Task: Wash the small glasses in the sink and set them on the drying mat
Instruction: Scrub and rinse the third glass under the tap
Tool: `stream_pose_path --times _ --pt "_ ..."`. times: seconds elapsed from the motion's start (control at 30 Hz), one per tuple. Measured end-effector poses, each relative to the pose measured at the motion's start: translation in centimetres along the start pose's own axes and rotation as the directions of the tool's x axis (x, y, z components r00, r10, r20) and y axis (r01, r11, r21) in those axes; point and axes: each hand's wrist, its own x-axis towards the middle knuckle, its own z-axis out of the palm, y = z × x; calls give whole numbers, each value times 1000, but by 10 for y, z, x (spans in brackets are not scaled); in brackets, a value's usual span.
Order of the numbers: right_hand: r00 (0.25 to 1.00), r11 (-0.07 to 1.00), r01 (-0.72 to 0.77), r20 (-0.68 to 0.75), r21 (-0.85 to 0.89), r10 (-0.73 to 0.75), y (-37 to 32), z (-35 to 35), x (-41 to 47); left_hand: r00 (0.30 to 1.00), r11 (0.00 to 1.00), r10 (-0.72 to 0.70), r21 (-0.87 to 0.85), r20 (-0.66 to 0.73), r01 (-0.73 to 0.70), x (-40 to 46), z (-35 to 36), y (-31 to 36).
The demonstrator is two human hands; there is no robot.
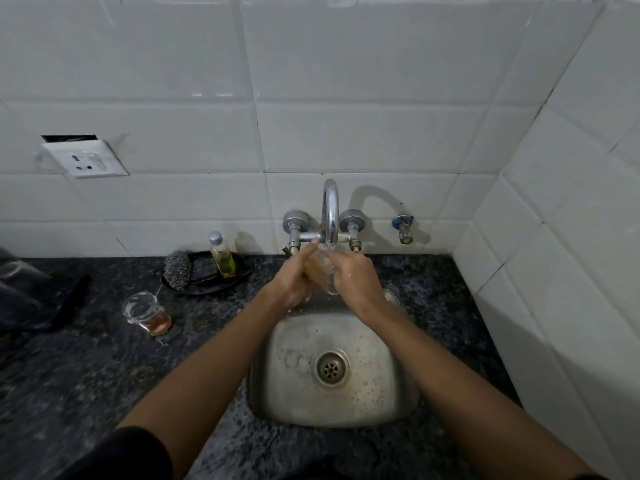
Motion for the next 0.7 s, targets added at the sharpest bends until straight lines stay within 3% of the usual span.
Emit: stream_pose_path --times 0.1,0.2,0.27,0.3,0.33,0.37,0.5,0.63,0.7 --pt "998 995 -64 -16 73 66 -1 2 0 988 997 10 72 -153 1 3 -2 -2" --pt "955 946 -273 165 175 246 0 0 3 989 997 52 -43 -140 -59 3 -5 -7" --pt "867 836 -469 328 284 375 7 1 3 991 984 95 -141 -97 -108 0 -5 -5" --pt "795 727 -587 423 356 435 9 1 2 989 977 127 -163 -78 -138 -2 -4 -2" --pt "727 626 -672 511 396 458 12 2 0 985 974 157 -156 -71 -166 -4 -4 0" --pt "693 592 -702 572 396 440 15 3 -3 981 974 182 -126 -67 -190 -6 -3 3" --pt "720 774 -547 651 319 240 23 -4 -19 957 955 288 87 -42 -283 -8 -3 10" --pt "749 671 -578 629 464 209 23 0 -24 937 918 349 192 17 -346 -12 0 9" --pt "768 626 -584 601 516 221 22 3 -24 899 851 431 297 72 -432 -16 0 8"
